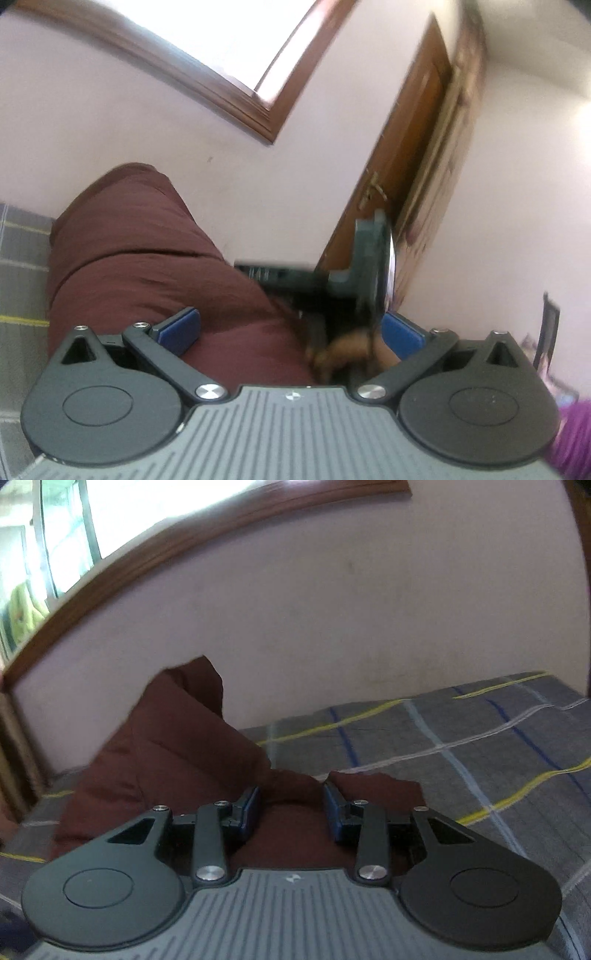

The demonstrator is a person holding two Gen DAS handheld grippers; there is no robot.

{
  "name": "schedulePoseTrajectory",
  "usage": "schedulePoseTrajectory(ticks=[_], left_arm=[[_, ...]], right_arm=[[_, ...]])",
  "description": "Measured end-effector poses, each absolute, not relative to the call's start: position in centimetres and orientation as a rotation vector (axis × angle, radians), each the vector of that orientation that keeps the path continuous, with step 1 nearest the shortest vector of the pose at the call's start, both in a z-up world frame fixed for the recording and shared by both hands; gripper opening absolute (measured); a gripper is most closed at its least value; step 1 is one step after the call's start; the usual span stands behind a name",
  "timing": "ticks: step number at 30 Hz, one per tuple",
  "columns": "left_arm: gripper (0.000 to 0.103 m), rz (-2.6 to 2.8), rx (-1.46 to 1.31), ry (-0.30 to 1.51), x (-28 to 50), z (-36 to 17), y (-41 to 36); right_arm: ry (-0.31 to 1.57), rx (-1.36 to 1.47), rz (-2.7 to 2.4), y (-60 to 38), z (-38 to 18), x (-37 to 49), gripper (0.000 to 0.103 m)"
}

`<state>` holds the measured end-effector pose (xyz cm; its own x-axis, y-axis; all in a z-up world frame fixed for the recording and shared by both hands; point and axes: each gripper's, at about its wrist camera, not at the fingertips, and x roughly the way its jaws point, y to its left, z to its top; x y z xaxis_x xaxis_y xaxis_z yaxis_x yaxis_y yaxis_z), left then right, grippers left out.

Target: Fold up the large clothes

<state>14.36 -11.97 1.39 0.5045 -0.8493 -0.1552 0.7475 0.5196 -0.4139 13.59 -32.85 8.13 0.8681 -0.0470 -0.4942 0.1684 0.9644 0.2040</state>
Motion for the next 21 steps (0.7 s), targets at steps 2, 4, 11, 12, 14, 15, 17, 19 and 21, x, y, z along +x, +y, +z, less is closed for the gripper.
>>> schedulePoseTrajectory(ticks=[2, 4, 11, 12, 14, 15, 17, 19, 21], left_arm=[[0.103, -0.970, -0.352, 0.373, 14.8, 1.8, -11.6], [0.103, -0.945, -0.380, 0.376, 15.3, 2.3, -11.2], [0.102, -0.823, -0.317, 0.367, 17.7, 3.6, -11.5], [0.102, -0.806, -0.316, 0.367, 18.1, 3.6, -11.5], [0.102, -0.793, -0.334, 0.374, 19.0, 3.8, -11.6], [0.102, -0.789, -0.349, 0.383, 19.5, 4.1, -11.6], [0.101, -0.779, -0.382, 0.432, 20.7, 4.9, -11.8], [0.101, -0.771, -0.402, 0.460, 21.4, 6.2, -12.1], [0.103, -0.737, -0.370, 0.440, 21.7, 7.2, -12.6]], right_arm=[[0.487, 0.241, -0.135, -33.1, 6.6, 13.3, 0.035], [0.474, 0.240, -0.154, -33.5, 5.8, 12.9, 0.035], [0.500, 0.187, -0.175, -33.5, 5.3, 13.8, 0.035], [0.508, 0.184, -0.177, -33.5, 5.1, 14.1, 0.035], [0.537, 0.179, -0.185, -33.7, 4.9, 14.8, 0.035], [0.546, 0.180, -0.182, -33.8, 4.9, 15.0, 0.035], [0.558, 0.194, -0.177, -34.2, 4.8, 15.3, 0.035], [0.563, 0.211, -0.169, -34.5, 4.8, 15.2, 0.035], [0.562, 0.211, -0.169, -34.4, 4.8, 15.2, 0.035]])
